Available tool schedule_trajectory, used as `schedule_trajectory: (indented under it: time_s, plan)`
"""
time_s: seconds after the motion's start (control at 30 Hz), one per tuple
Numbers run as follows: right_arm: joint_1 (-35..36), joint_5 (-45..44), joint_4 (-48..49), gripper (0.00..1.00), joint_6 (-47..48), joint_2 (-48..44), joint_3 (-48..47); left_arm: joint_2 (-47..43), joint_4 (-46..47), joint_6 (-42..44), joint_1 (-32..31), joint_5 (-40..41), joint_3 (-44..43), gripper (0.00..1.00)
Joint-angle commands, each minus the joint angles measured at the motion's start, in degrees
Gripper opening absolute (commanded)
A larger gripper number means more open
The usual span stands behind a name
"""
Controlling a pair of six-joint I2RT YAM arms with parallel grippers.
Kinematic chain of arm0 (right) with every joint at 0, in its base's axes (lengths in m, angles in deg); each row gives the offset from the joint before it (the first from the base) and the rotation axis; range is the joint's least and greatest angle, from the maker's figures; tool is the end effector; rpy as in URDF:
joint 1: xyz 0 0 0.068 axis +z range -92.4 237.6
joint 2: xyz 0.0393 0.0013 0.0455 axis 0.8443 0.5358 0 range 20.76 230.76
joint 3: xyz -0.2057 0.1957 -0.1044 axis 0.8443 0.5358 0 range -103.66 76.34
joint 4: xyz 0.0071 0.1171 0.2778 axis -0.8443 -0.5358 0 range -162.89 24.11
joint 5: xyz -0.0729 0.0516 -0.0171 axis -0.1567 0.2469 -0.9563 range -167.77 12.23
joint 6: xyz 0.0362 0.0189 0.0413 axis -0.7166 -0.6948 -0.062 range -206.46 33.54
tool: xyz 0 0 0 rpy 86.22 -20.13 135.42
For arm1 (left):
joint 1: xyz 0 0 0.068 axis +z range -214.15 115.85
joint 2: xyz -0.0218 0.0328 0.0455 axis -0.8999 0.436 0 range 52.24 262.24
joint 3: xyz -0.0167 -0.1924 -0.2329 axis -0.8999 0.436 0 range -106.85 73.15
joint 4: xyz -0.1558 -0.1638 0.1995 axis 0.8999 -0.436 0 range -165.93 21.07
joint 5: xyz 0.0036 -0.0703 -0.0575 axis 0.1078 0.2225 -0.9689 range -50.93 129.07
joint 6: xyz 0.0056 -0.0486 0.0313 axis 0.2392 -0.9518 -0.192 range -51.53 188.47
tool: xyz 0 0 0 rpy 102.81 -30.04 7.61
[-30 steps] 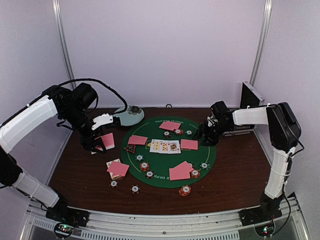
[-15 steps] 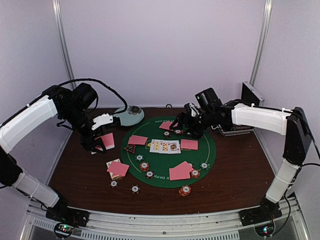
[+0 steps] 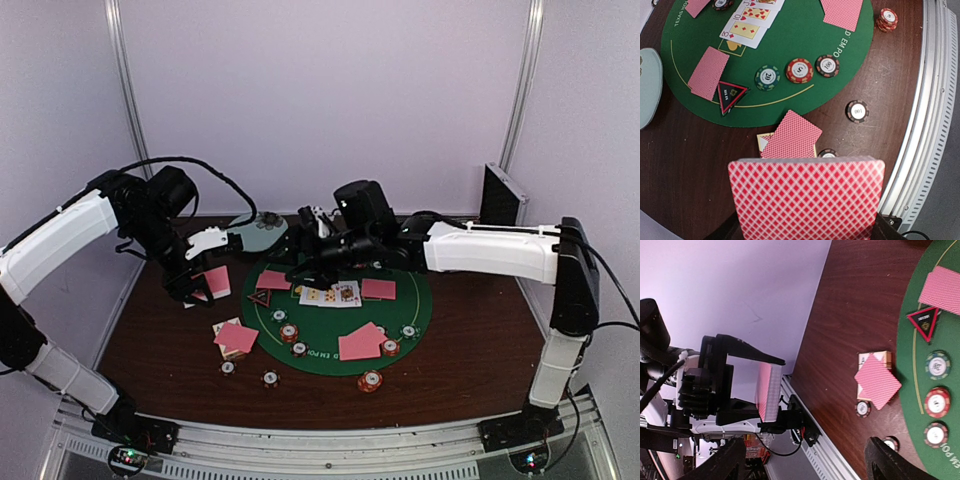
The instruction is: Distribute texas hold em gaming equipment
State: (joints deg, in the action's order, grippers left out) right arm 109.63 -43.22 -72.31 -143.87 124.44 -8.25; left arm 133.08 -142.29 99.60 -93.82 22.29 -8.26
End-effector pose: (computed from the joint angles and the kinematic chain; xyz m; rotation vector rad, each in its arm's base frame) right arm 0.2759 0.3918 0.3158 -0.3581 2.4218 1.6685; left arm 0.2490 -0.1558 0.3585 1.4763 2.3923 -0.4090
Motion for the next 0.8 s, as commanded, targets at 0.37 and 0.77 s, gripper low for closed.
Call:
schedule_trajectory:
  time_s: [0.37, 0.77]
  plan:
    - [8.15, 4.91, 11.37, 0.83, -9.12, 12.62, -11.21, 0.24, 1.80, -0.81, 0.23, -1.22, -2.19, 0.00]
    - [8.35, 5.36, 13.49, 0.80, -12.14, 20.26, -18.48, -0.34, 1.79, -0.81, 0.23, -1.00, -2.22, 0.00]
